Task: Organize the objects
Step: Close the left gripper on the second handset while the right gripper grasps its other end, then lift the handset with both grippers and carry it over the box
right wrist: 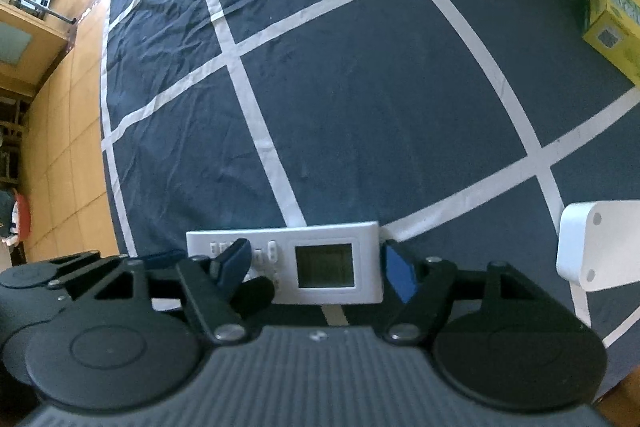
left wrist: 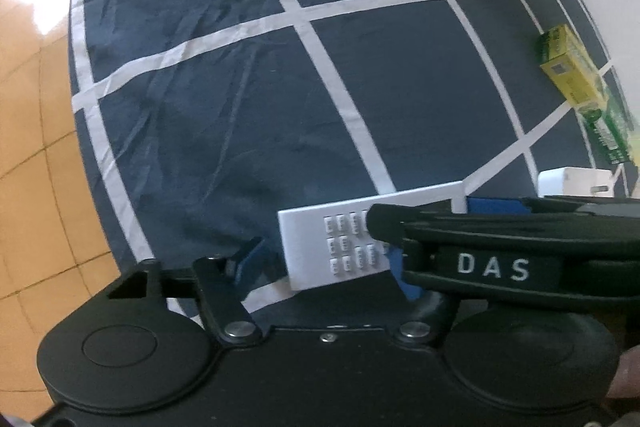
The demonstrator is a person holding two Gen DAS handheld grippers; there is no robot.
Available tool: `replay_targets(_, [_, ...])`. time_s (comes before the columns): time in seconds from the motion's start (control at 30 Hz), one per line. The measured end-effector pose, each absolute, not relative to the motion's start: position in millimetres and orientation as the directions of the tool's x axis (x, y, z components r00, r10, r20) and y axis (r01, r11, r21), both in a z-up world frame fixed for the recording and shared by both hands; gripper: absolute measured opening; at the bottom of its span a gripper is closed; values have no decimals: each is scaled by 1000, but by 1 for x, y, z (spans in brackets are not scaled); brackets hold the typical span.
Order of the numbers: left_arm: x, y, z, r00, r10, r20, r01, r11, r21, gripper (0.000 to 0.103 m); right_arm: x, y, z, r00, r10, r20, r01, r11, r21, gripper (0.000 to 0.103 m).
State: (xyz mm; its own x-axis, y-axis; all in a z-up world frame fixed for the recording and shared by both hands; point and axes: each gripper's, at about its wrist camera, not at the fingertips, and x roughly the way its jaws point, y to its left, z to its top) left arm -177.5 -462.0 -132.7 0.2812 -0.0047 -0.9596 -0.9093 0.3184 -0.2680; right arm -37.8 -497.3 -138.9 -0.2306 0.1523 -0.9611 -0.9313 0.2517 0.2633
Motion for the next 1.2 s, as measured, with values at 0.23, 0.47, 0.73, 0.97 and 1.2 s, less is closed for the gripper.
replay_targets(0.23, [-171, -460, -131, 279, -19, -960, -897, 351, -268, 59, -36, -499, -139, -232, 160, -959, -924, 272, 269, 71])
replay_targets(0.47, [-164, -455, -118, 258, -10, -966, -882, 406, -239, 59, -32, -502, -131, -242, 192, -951, -901, 319, 294, 71])
replay_targets(0.73, [-156, -451, -89, 253, 26, -967, -854, 476, -210, 59, -26, -506, -104, -233, 261, -937, -876, 361, 319, 71])
replay_targets(0.97, [-151, -442, -62, 258, 66, -964, -825, 533, -184, 59, -26, -503, -79, -215, 323, -922, -858, 388, 336, 71])
replay_targets(1.2, [-148, -422, -42, 271, 86, -959, -780, 603, -167, 59, -29, -491, -59, -185, 376, -908, -831, 433, 349, 71])
